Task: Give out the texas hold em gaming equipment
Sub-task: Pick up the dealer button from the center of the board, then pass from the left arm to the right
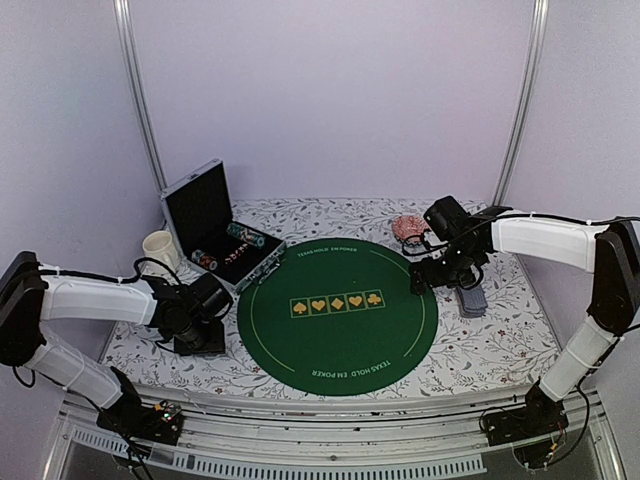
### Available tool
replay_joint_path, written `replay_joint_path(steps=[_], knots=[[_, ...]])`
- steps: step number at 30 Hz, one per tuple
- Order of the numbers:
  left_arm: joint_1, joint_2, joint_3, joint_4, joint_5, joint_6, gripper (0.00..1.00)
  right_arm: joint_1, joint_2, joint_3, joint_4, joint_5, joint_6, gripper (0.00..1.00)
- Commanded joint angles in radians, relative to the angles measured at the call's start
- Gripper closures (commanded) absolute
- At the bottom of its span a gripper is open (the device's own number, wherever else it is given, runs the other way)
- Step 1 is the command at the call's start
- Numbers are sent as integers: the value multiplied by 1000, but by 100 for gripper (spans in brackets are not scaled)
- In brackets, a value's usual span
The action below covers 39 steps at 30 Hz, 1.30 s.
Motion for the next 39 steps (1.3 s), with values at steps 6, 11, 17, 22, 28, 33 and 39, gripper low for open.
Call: replay_joint_path(steps=[6, 11, 17, 22, 28, 33, 39], knots=[[-11, -48, 76, -112, -69, 74, 71, 9, -56, 6, 23, -69, -2, 1], [-99, -65, 149, -50, -115, 246, 74, 9, -76, 17, 50, -126, -1, 1], [-255, 3, 218, 149, 4, 485, 76, 10, -86, 10, 77, -231, 21, 1], [-375, 142, 316, 229, 25, 631, 76, 31, -105, -47, 174, -419, 71, 1], [-470, 204, 384, 324, 51, 725, 76, 121, -113, -172, 480, -714, 205, 8], [-484, 175, 377, 396, 69, 731, 76, 166, -77, -240, 651, -795, 307, 22], [-488, 165, 376, 422, 34, 742, 76, 233, 6, -243, 818, -886, 403, 31]])
